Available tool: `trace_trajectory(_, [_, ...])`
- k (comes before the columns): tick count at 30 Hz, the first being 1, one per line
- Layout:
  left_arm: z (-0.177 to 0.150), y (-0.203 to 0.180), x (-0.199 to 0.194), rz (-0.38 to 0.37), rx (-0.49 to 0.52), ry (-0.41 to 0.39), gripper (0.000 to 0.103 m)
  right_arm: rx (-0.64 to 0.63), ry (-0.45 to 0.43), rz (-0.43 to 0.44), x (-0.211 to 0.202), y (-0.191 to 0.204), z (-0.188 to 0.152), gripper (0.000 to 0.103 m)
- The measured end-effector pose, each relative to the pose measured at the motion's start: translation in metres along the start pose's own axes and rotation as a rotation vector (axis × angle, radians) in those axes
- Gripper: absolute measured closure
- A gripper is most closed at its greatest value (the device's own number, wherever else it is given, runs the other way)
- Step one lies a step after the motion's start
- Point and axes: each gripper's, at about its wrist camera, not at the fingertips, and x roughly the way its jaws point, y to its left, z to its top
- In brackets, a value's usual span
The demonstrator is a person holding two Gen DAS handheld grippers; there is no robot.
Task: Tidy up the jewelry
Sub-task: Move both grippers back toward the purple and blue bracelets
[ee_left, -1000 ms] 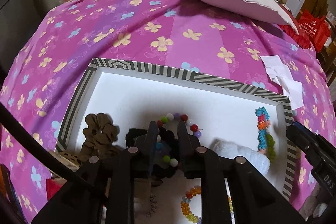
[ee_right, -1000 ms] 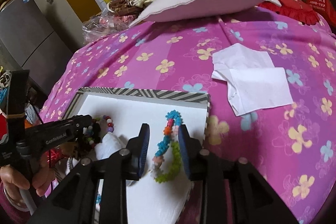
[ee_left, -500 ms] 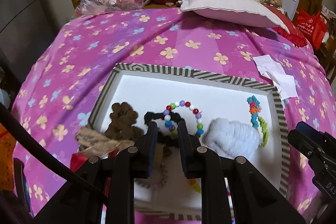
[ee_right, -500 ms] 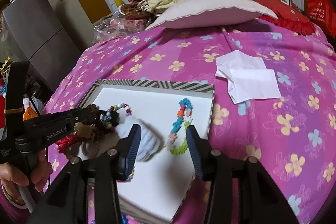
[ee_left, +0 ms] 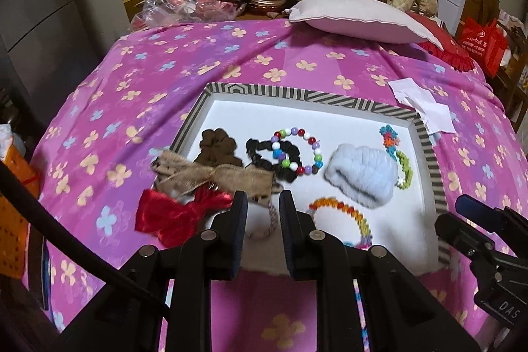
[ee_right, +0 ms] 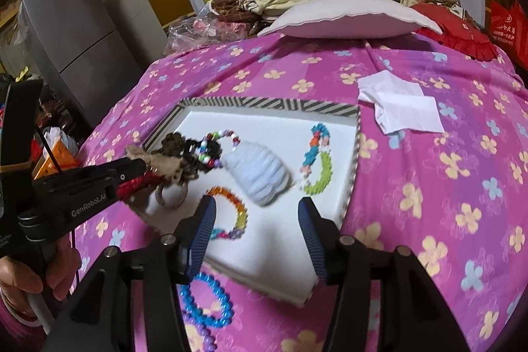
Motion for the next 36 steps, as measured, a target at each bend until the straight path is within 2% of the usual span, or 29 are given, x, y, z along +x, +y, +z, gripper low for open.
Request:
trace_trajectory(9, [-0.024, 0.004, -0.017, -0.003, -0.010, -0.004, 0.062, -0.015, 0.000, 0.005, -0.014, 0.014, -0.019, 0.045])
trace_trajectory(11, [-0.028, 0.005, -0.019, -0.008, -0.018, 0.000, 0.059, -0.018, 0.003, 0.007, -0.016, 0.016, -0.022, 0.043])
trace_trajectory(36, [-0.078, 0.002, -0.044, -0.046, -0.018, 0.034, 0.056, -0.043, 0.053, 0.011, -0.028, 0.027, -0.065, 0.041])
